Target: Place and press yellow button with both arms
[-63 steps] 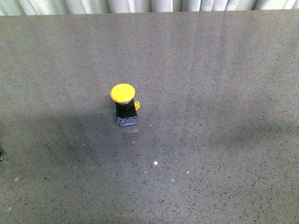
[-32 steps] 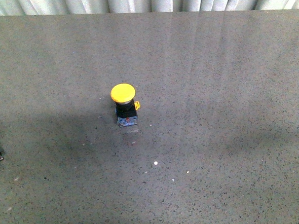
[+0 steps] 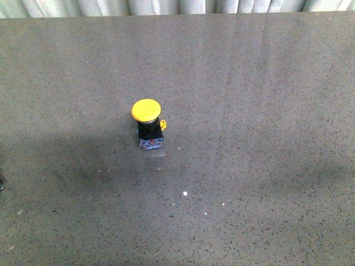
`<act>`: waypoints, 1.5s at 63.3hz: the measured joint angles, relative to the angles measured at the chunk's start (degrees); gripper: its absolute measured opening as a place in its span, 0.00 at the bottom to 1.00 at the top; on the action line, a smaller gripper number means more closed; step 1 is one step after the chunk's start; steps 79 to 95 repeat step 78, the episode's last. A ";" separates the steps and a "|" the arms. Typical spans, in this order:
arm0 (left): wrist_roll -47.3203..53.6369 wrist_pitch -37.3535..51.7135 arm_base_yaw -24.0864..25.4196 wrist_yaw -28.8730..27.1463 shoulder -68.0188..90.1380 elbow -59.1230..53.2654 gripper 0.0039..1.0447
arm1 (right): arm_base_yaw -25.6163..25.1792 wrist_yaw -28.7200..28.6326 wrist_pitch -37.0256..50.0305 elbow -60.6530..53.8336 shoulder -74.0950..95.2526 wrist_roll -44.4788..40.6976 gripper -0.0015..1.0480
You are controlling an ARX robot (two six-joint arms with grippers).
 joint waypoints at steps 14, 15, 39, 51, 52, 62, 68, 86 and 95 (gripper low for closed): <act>0.00 0.00 0.00 0.00 0.00 0.00 0.01 | 0.00 0.00 -0.02 0.00 -0.07 -0.11 0.33; 0.00 0.00 0.00 -0.02 0.00 0.00 0.01 | 0.00 0.00 -0.02 0.00 -0.07 -0.11 0.36; 0.00 0.00 0.00 0.00 0.00 0.00 0.66 | 0.00 0.00 -0.02 0.00 -0.07 -0.11 0.91; 0.04 0.00 0.00 -0.02 0.00 0.00 0.92 | 0.00 0.00 -0.02 0.00 -0.07 -0.11 0.91; 0.04 0.00 0.00 -0.02 0.00 0.00 0.92 | 0.00 0.00 -0.02 0.00 -0.07 -0.11 0.91; 0.04 0.00 0.00 -0.02 0.00 0.00 0.91 | 0.00 0.00 -0.02 0.00 -0.07 -0.11 0.91; 0.04 0.00 0.00 -0.02 0.00 0.00 0.91 | 0.00 0.00 -0.02 0.00 -0.07 -0.11 0.91; 0.04 0.00 0.00 0.00 0.00 0.00 0.91 | 0.00 0.00 -0.02 0.00 -0.07 -0.11 0.91; 0.04 0.00 0.00 0.00 0.00 0.00 0.91 | 0.00 0.00 -0.02 0.00 -0.07 -0.11 0.91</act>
